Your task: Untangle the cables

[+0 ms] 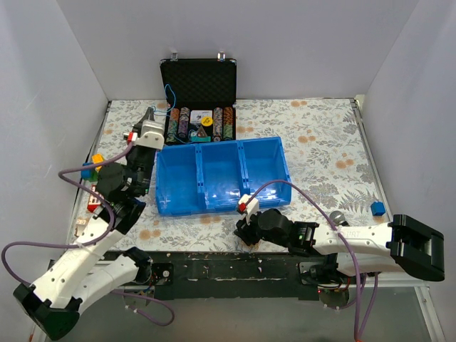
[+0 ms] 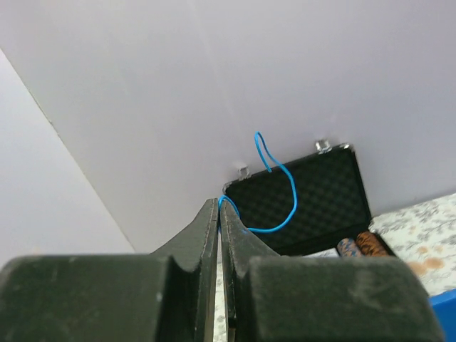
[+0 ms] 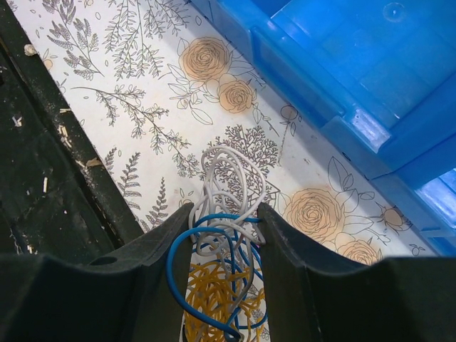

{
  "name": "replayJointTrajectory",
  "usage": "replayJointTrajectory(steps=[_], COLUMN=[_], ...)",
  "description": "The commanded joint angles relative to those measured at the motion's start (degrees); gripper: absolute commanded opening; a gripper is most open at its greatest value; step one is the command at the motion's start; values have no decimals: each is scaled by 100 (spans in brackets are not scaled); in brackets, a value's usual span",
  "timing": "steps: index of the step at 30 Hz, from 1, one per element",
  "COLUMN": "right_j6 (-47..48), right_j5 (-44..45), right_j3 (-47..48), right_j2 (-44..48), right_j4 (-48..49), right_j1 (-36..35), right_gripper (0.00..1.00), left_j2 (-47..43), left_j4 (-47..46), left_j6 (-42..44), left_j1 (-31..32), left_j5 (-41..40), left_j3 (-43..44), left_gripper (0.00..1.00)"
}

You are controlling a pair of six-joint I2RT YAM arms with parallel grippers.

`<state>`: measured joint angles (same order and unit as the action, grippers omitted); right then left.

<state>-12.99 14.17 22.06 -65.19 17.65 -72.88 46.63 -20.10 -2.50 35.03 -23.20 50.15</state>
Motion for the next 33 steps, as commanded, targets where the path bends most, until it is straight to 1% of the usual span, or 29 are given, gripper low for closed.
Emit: replayJointTrajectory(steps=[1, 6, 10, 16, 21, 25, 29, 33], right_j6=[-80, -98, -72, -98, -116, -133, -186, -204], right_j5=[15, 15, 15, 7, 24, 33, 41, 41], right_j3=[17, -9, 17, 8, -9, 26, 8, -27], right_j2=[68, 24, 15, 32, 103, 138, 217, 235], right_j4=[169, 204, 177, 177, 177, 142, 177, 213], right_j1=[-24, -33, -33, -33, -24, -24, -33, -33], right_gripper=[48, 48, 48, 48, 48, 48, 47, 48], left_j2=[-364, -778, -770, -779, -506, -313, 196, 697], left_j4=[313, 568, 753, 824, 587, 384, 673, 1314], left_j6=[-452, -523, -497, -436, -286, -119, -57, -118], left_j1=[-31, -22, -22, -31, -22, -31, -31, -40], left_j5=[474, 826, 721, 624, 273, 360, 133, 123], left_j3=[48, -348, -532, -1138, -1683, -2070, -2089, -1931], left_gripper=[0, 0, 0, 0, 0, 0, 0, 0])
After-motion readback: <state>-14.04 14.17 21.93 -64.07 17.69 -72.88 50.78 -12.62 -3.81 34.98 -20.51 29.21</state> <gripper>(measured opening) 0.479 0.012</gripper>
